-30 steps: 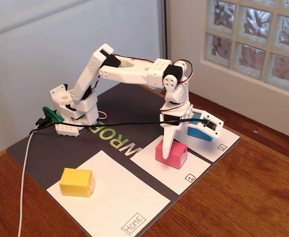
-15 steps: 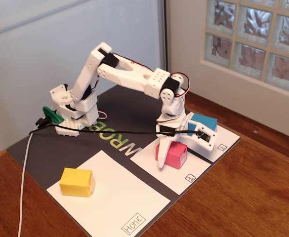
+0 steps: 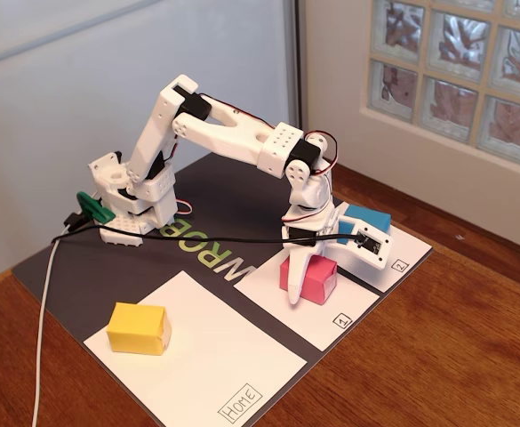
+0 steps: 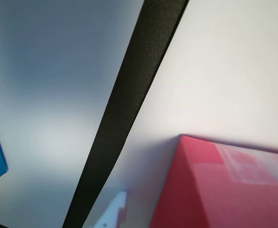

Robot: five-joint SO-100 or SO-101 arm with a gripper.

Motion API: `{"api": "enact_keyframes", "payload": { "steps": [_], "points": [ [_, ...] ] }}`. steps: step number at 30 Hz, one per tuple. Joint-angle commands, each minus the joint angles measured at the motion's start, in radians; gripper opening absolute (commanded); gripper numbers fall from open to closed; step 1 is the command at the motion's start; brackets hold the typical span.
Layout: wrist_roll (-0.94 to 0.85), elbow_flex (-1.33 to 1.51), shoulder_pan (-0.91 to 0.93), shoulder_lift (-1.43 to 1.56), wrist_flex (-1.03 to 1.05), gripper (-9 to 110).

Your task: Move box red to home

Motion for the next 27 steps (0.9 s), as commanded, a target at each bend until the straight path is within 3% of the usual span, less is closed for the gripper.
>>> {"api": "enact_keyframes", "payload": {
  "steps": [1,10,16,27],
  "points": [
    [-0.006,-0.005,0.009,0.032,-0.018,51],
    [-0.011,-0.009,0.012,0.037,-0.008,45],
    [-0.015,-0.011,0.015,0.049,-0.003,33],
    [-0.028,-0.012,0.020,0.075,0.025,21]
  ]
}}
